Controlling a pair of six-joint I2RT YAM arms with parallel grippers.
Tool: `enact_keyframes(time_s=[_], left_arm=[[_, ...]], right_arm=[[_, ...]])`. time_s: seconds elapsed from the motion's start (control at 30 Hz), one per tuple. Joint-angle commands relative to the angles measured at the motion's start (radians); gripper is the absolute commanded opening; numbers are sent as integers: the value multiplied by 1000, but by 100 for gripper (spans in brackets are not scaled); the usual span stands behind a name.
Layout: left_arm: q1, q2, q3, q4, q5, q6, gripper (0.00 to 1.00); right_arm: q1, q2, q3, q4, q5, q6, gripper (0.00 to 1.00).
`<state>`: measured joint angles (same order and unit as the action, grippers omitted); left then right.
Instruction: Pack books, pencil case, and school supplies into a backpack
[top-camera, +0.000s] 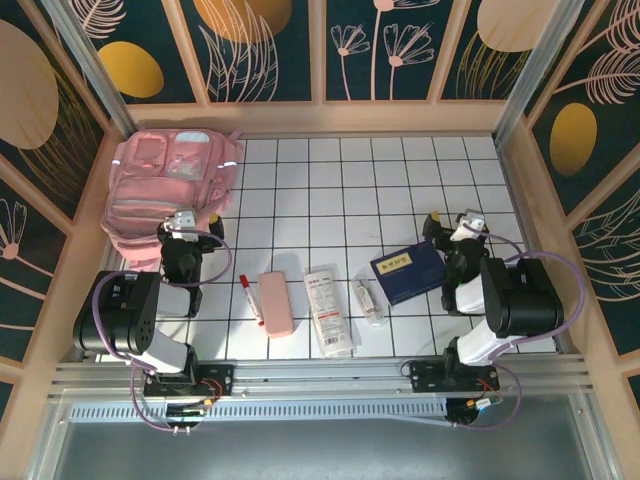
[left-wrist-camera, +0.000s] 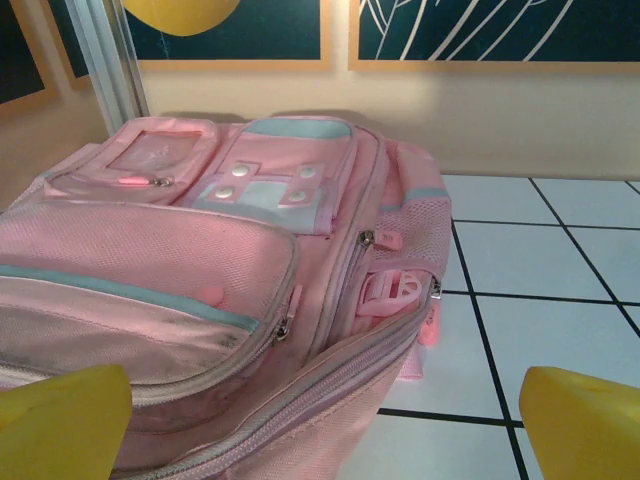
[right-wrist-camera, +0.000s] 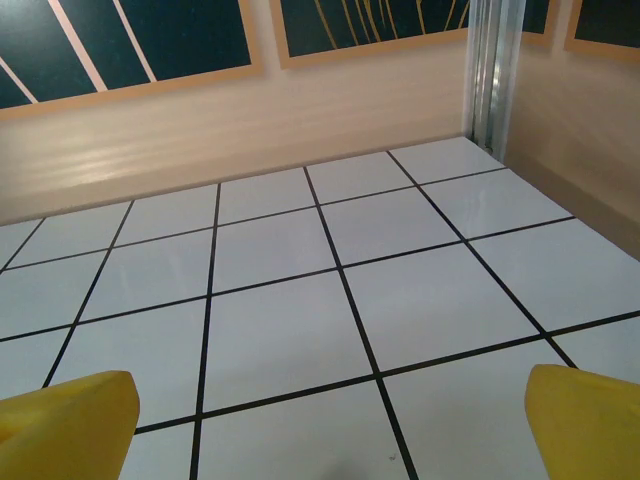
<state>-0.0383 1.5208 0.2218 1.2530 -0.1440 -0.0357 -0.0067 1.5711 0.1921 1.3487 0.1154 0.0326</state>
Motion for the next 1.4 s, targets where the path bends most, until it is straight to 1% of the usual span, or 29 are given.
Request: enact_keyframes(time_s=[0.0,0.57,0.67,1.37], left_arm=[[6,0,4,44,-16,-19,99],[6,-1,1,49,-18,-18,99],[5,-5,-2,51,4,-10,99],[6,-1,3,43,-3,-14,99]], right_arm=[[4,-2,10,20,17,-3,99],[3,-3,10,20,17,-3,99],[2,-2,10,20,15,-2,99],[-3,-3,9,22,4,1,99]])
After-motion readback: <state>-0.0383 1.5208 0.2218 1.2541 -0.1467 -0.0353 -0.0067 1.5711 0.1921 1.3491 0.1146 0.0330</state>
